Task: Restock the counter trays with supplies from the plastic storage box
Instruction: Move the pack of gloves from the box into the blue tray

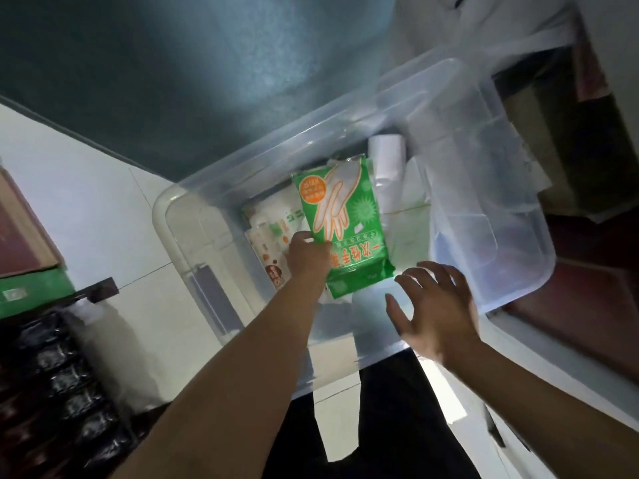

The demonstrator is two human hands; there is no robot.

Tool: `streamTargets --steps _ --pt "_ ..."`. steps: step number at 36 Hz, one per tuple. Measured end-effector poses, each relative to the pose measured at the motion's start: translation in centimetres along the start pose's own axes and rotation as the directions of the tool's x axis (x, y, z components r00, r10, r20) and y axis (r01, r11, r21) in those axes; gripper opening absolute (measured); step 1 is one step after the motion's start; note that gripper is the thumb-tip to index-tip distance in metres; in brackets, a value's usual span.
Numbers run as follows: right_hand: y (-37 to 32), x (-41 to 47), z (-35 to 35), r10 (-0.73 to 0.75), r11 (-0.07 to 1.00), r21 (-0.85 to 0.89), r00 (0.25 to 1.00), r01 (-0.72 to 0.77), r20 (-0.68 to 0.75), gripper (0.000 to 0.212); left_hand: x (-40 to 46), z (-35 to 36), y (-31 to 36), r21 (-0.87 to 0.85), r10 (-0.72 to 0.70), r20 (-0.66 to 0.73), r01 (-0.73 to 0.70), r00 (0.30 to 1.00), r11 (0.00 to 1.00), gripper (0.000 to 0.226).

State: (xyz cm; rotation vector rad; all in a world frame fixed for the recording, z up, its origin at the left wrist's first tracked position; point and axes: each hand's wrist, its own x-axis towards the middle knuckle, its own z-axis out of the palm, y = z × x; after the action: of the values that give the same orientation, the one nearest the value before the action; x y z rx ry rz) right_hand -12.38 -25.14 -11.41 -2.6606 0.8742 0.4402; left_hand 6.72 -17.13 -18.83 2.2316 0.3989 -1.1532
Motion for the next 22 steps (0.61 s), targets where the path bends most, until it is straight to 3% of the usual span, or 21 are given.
streamTargets --steps 3,8,12,15,18,20,22 --pt "-0.3 0.0 -0.2 0.035 0.999 0.024 0.999 -0.034 -0.012 0.04 0.8 -0.1 -0.4 0.069 0.058 0.016 -0.059 0.998 0.996 0.027" --pt "-0.7 0.3 -1.3 0.105 0.992 0.064 0.993 -0.109 0.059 0.043 -0.4 -1.7 -0.3 -0.033 0.136 0.044 -0.134 0.99 0.99 0.007" --pt "-1.3 0.8 -2.2 0.119 0.984 0.139 0.993 -0.114 -0.023 0.031 -3.2 -4.9 -0.2 -0.023 0.361 0.053 -0.361 0.931 0.932 0.023" --pt "-2.1 1.6 -3.4 -0.026 0.958 0.277 0.985 0.073 -0.172 0.027 -5.3 -8.2 0.1 0.137 0.509 0.133 -0.524 0.851 0.841 0.019" --pt "-3.4 2.8 -5.8 -0.198 0.927 0.253 0.934 0.276 -0.296 0.037 -7.2 -11.2 0.6 0.322 0.582 0.222 -0.623 0.782 0.713 0.017" --pt "-4.3 3.6 -7.7 -0.328 0.914 0.152 0.905 0.377 -0.273 0.051 -8.3 -12.3 1.3 0.396 0.612 0.272 -0.666 0.743 0.632 0.015" --pt "-5.3 4.6 -9.4 -0.431 0.899 0.016 0.891 0.438 -0.142 0.061 -9.2 -12.8 2.0 0.409 0.634 0.324 -0.708 0.702 0.575 0.013"
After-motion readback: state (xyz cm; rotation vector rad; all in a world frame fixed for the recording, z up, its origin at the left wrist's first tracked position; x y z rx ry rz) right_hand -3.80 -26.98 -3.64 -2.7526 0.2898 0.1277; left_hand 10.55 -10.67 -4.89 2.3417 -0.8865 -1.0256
